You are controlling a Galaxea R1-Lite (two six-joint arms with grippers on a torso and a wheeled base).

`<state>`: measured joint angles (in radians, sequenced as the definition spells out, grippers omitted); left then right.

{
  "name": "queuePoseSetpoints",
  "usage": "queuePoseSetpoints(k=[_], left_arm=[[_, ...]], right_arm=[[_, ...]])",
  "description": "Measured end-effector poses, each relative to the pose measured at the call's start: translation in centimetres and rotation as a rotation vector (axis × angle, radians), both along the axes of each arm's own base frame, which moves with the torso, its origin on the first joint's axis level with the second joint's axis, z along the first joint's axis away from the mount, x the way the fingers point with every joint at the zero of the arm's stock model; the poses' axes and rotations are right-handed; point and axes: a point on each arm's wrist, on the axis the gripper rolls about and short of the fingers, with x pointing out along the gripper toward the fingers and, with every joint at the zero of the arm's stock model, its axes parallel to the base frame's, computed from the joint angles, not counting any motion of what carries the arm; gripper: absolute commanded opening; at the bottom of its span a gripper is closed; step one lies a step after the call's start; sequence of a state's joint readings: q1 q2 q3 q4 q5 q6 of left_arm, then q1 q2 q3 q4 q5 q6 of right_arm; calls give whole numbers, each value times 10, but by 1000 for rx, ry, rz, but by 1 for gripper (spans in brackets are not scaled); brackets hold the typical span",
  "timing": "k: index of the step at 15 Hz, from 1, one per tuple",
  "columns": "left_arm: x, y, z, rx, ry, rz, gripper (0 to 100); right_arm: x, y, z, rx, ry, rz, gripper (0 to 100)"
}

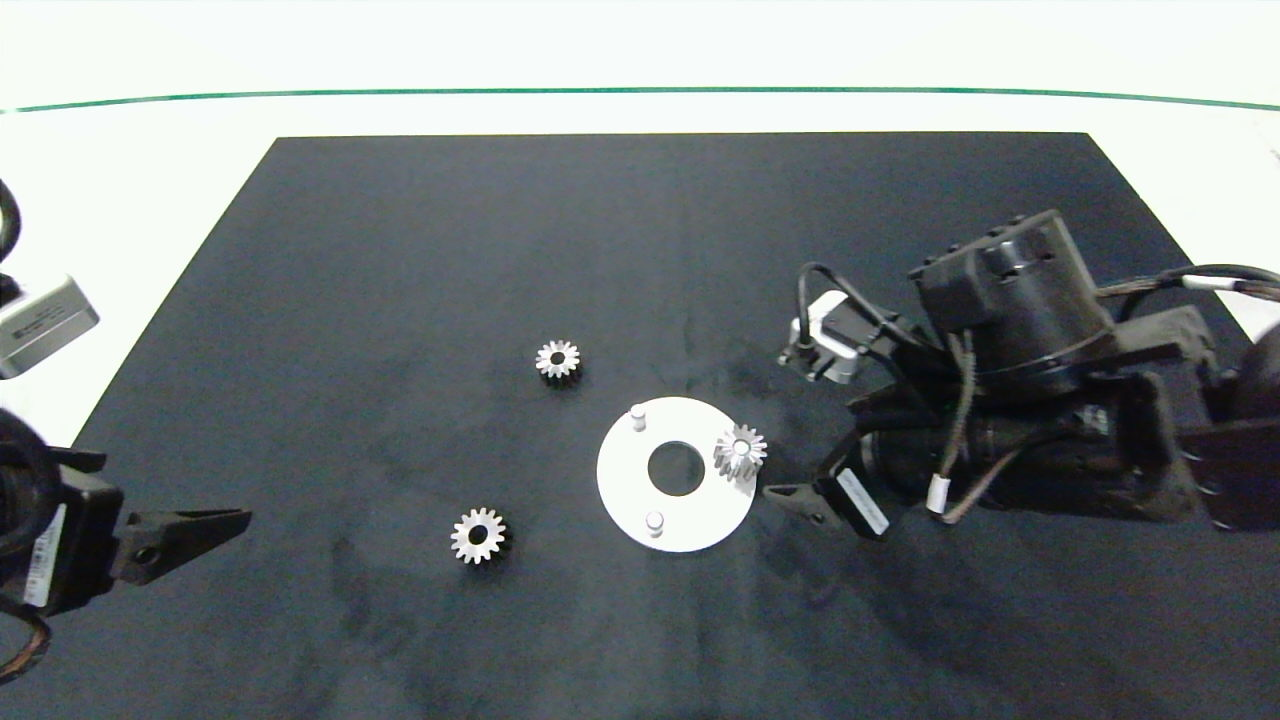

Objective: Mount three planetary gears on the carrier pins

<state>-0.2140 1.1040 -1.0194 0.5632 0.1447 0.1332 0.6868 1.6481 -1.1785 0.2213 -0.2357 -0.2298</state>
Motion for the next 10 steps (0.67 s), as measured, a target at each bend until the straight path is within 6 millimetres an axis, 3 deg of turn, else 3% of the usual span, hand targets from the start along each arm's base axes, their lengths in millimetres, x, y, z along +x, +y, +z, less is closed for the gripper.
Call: queuePoseSetpoints(k=[6,10], left_arm=[[23,-51,-10,-148,44,-140,100],[25,-77,-20,-81,76,-214,100]], right_arm=[[-71,-92,19,6,-133,-120,100],[-117,-127,18,64,-204,-134,100]])
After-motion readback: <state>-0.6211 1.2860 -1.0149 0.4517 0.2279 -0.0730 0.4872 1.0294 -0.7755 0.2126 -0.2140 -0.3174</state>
